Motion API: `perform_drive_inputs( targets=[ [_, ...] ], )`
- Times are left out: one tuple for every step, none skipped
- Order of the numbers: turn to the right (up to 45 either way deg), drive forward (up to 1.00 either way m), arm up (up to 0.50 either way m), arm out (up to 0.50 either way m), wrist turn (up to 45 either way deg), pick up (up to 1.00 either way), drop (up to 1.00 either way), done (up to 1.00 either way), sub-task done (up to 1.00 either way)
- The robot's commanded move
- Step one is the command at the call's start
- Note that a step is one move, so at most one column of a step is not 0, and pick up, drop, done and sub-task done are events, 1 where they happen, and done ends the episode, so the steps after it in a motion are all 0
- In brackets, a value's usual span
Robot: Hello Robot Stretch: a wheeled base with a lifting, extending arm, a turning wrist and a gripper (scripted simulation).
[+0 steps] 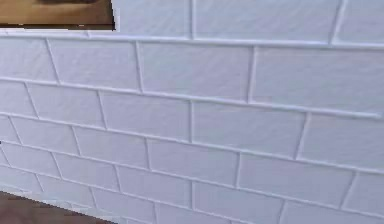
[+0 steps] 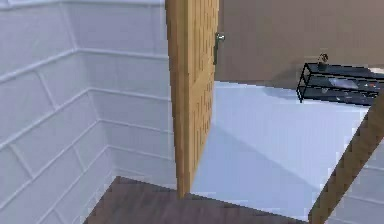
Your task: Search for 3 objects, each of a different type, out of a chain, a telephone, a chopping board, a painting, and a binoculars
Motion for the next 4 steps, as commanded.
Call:
perform_drive_inputs(
  targets=[
    [12.0,0.00,0.00,0.00,0.0,0.00,0.00,0.00,0.00],
    [0.0,0.25,0.00,0.00,0.0,0.00,0.00,0.00,0.00],
    [-45.0,0.00,0.00,0.00,0.0,0.00,0.00,0.00,0.00],
    [-9.0,0.00,0.00,0.00,0.0,0.00,0.00,0.00,0.00]
  ],
)
